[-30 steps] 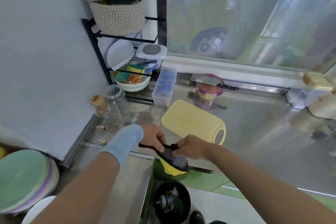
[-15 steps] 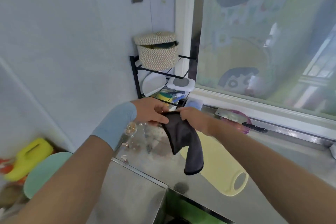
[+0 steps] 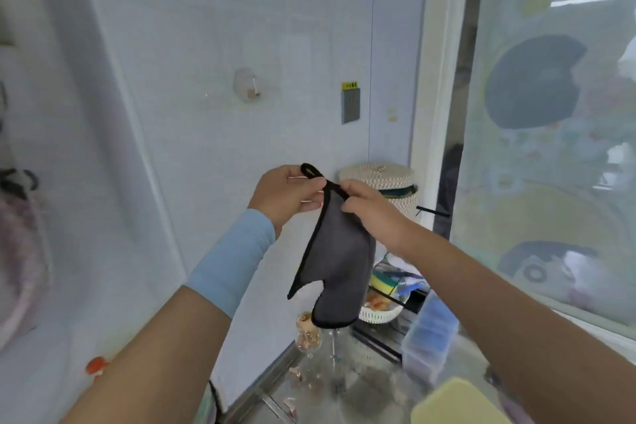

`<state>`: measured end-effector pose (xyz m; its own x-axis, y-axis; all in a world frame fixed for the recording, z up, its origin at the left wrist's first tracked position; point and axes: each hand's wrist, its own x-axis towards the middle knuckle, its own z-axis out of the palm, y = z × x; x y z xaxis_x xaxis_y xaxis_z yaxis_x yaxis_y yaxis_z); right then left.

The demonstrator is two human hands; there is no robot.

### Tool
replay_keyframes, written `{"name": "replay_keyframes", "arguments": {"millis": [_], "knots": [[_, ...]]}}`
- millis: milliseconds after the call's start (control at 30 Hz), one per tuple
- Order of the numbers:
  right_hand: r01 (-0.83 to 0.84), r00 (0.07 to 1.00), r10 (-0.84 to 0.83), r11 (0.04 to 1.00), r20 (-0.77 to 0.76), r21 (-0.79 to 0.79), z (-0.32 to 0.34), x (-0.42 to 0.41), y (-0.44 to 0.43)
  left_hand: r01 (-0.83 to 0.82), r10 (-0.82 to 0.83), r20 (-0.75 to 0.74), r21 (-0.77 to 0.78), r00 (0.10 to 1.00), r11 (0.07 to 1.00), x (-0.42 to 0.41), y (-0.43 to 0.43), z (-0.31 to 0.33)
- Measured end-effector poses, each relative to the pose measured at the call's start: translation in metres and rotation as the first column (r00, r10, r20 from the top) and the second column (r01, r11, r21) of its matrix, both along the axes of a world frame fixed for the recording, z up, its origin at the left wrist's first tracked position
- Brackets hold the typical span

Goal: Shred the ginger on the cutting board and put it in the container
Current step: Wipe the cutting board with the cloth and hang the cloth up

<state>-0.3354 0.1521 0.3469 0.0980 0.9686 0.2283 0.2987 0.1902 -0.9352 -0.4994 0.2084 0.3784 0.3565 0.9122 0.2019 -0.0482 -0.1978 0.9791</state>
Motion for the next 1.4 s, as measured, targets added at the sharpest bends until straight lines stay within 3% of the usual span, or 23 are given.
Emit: {"name": "replay_keyframes", "arguments": {"millis": [200,367,600,867,1067,1200,1400], "knots": [[0.065,0.997,-0.073,0.976,0.029,0.207,0.064,-0.046,0.054,-0.128,0.127,0.019,0.145,0.992,0.981,-0.037,0.026,0.061],[0.042,0.999,-0.033,0.97,-0.043,0.24,0.109,-0.074,0.087,-0.276,0.272,0.05,0.229,0.961,0.933,-0.048,0.043,0.103],[0.176,0.982,-0.151,0.948,-0.113,0.266,0.142,-0.089,0.119,-0.406,0.428,-0.052,0.236,0.902,0.883,-0.043,0.069,0.131],[0.296,0.941,-0.328,0.916,0.079,0.27,0.158,-0.092,0.156,-0.512,0.558,-0.155,0.26,0.815,0.819,-0.033,0.089,0.144],[0.22,0.948,-0.229,0.973,0.222,0.063,0.155,-0.083,0.161,-0.441,0.537,-0.325,0.326,0.778,0.836,-0.035,0.091,0.133],[0.162,0.962,-0.188,0.977,0.196,0.142,0.127,-0.072,0.136,-0.463,0.607,-0.262,0.447,0.75,0.765,-0.035,0.073,0.113],[0.271,0.928,-0.305,0.947,0.214,0.174,0.064,-0.027,0.096,-0.228,0.349,-0.198,0.458,0.916,0.859,-0.001,0.038,0.054]]}}
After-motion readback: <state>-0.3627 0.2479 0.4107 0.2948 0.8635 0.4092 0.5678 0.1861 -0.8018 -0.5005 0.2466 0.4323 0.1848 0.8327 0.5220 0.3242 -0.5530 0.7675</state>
